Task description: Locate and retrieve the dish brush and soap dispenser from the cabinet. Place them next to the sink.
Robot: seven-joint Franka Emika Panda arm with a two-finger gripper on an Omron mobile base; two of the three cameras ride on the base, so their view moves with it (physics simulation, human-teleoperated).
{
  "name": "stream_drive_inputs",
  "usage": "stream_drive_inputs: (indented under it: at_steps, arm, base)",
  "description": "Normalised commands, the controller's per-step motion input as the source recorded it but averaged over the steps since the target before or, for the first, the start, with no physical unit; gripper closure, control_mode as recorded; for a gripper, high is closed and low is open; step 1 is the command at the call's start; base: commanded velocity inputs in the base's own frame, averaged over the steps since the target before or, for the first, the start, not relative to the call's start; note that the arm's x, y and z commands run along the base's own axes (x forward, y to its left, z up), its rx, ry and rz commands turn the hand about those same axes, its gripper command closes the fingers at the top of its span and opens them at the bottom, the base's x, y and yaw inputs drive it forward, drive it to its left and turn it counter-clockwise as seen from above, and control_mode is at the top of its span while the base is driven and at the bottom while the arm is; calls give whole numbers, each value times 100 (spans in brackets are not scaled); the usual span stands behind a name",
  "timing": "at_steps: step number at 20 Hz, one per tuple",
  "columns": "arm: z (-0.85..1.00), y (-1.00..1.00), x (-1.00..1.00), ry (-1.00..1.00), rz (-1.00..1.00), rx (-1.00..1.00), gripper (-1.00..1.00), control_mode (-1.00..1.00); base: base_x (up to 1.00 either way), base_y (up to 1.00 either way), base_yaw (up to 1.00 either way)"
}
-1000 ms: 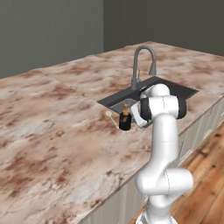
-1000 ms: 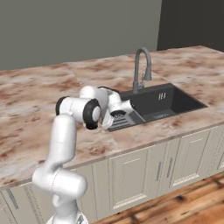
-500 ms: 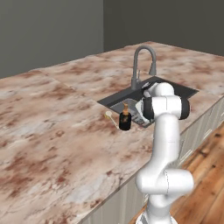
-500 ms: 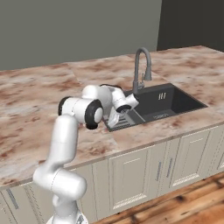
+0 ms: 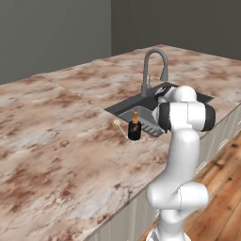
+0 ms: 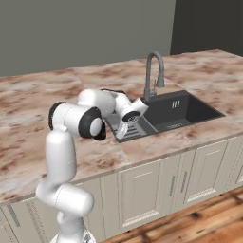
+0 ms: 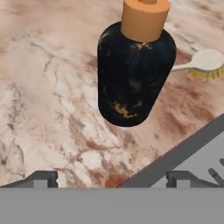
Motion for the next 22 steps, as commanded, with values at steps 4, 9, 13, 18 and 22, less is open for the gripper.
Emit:
stream_drive_inputs:
  at_steps: [4,9,13,18,22]
  arm:
    - [12,13,-92,-16,-7,-14,-100,-100]
    - [46,2,-90,-16,0,-15,-100,-100]
    - [59,11,-71,-13,0,-20,-100,-100]
    - [70,5,-58,-11,2,-19,-100,-100]
    - [83,0,-49,-7,1,-19,-100,-100]
  base:
    - [0,0,0]
    - [0,0,0]
    - [0,0,0]
    - [0,0,0]
    - [0,0,0]
